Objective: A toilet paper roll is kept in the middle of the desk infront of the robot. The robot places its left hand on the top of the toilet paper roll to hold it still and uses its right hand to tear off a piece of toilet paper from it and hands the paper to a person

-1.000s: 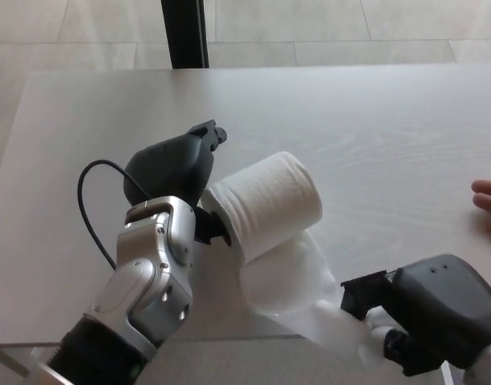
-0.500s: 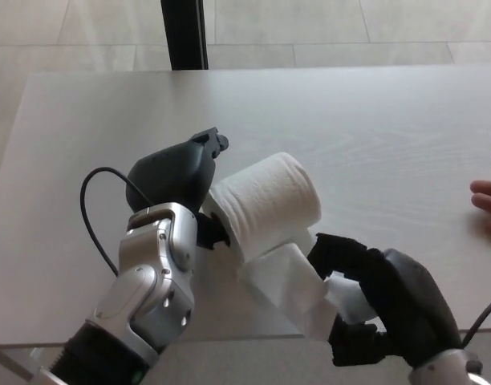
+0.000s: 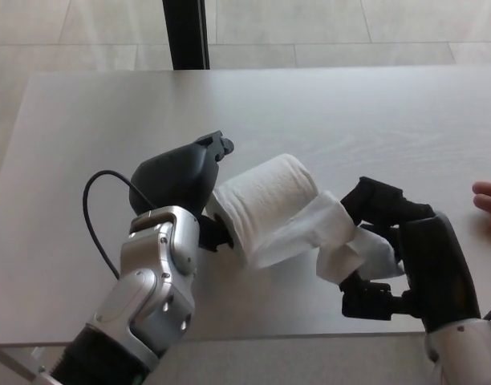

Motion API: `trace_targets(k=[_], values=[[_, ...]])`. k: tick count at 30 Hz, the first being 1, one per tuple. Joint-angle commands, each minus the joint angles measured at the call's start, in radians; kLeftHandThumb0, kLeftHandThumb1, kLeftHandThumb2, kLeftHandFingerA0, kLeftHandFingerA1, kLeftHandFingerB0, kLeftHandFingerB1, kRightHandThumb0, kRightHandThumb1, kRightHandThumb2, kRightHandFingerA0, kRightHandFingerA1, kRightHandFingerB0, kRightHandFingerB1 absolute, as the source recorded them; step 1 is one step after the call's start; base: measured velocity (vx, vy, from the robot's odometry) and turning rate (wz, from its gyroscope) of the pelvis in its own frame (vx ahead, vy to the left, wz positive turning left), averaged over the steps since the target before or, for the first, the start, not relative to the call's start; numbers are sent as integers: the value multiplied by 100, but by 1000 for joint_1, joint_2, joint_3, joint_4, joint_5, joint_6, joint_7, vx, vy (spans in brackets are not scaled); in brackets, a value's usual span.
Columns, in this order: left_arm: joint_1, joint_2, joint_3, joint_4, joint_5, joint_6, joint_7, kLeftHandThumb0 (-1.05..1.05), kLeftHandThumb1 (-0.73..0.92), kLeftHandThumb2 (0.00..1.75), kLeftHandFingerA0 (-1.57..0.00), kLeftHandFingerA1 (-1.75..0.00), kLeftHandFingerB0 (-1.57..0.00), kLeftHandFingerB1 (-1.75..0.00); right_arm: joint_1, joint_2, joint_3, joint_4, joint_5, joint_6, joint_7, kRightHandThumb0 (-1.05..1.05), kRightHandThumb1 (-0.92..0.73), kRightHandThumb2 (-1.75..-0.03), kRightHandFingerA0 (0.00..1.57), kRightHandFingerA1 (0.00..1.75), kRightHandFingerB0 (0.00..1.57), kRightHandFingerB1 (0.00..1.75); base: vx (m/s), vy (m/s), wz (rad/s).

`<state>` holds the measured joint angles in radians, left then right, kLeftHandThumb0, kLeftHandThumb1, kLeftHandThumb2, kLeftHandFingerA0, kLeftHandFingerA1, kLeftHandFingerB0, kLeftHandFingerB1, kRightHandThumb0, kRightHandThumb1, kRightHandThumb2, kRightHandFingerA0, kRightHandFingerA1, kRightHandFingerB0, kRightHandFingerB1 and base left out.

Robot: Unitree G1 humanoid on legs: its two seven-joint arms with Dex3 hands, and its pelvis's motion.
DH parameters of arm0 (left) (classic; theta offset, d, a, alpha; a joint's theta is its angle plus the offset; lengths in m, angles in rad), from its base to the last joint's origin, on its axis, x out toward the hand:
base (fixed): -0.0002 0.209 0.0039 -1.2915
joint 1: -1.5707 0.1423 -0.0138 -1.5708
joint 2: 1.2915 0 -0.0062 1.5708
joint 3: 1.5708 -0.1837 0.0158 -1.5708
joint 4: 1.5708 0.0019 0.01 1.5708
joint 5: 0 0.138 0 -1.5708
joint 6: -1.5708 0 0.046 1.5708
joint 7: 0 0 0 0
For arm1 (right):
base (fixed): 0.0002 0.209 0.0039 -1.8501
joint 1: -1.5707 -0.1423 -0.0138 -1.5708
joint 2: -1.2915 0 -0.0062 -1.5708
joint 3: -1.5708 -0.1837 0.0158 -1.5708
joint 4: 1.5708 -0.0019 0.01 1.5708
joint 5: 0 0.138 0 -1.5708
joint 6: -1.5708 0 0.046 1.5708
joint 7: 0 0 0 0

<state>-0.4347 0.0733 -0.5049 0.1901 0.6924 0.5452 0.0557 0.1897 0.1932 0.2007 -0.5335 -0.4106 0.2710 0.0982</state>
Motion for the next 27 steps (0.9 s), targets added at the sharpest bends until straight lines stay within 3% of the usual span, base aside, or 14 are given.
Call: trace_targets(k=[1,2,3,7,8,9,10,14,15,19,20,21,26,27], values=[[36,74,-72,29,40,-301,144,-55,85,65,-53,-47,-40,-40,-101,341,-114,-146,354,301,-90,-52,-45,-134,133,154,102,136,0,0,0],[23,90,-92,32,57,-331,155,-55,67,101,-45,-60,-34,-54,-113,336,-121,-152,367,309,-94,-41,-36,-149,110,175,79,167,0,0,0],[17,93,-97,28,64,-334,160,-54,84,65,-53,-48,-40,-39,-119,338,-128,-156,379,316,-98,-39,-36,-149,108,175,79,164,0,0,0],[-37,116,-130,27,97,-386,181,-54,80,65,-57,-48,-42,-40,-146,342,-139,-179,398,357,-125,-36,-36,-150,111,175,83,162,0,0,0],[-69,133,-153,11,114,-409,154,-55,63,99,-48,-61,-37,-55,-154,333,-135,-183,379,354,-136,-38,-34,-152,112,175,84,161,0,0,0],[-68,139,-155,7,114,-412,154,-55,63,99,-48,-61,-37,-55,-156,329,-130,-182,378,358,-140,-38,-34,-152,112,175,84,161,0,0,0],[-91,160,-190,-1,152,-427,146,-56,81,64,-55,-49,-45,-40,-162,325,-132,-179,384,330,-151,-36,-36,-157,112,175,83,169,0,0,0],[-120,220,-268,-24,220,-461,132,-59,83,65,-51,-48,-44,-40,-188,319,-149,-187,400,321,-184,-37,-39,-152,112,175,85,167,0,0,0],[-122,252,-327,-26,263,-507,136,-57,83,65,-47,-45,-41,-39,-206,315,-164,-195,404,334,-194,-44,-55,-139,109,175,78,162,0,0,0],[-111,280,-387,-33,295,-520,168,-56,80,64,-45,-46,-43,-39,-285,316,-228,-202,454,335,-238,-25,-40,-151,111,175,81,158,0,0,0],[-111,288,-406,-32,311,-519,177,-54,61,103,-38,-60,-28,-52,-298,315,-234,-207,463,345,-245,-26,-39,-152,111,175,81,159,0,0,0],[-111,294,-422,-29,320,-526,188,-55,77,63,-42,-48,-41,-39,-313,310,-237,-207,464,349,-252,-13,-64,-130,117,125,120,125,0,0,0],[-101,304,-464,-14,331,-555,253,-55,75,62,-45,-51,-41,-41,-364,301,-267,-215,502,374,-280,-11,-65,-131,117,125,117,124,0,0,0],[-95,298,-477,-9,339,-552,264,-54,77,63,-44,-50,-42,-41,-380,298,-277,-218,505,384,-289,-19,-42,-152,109,175,76,163,0,0,0]])
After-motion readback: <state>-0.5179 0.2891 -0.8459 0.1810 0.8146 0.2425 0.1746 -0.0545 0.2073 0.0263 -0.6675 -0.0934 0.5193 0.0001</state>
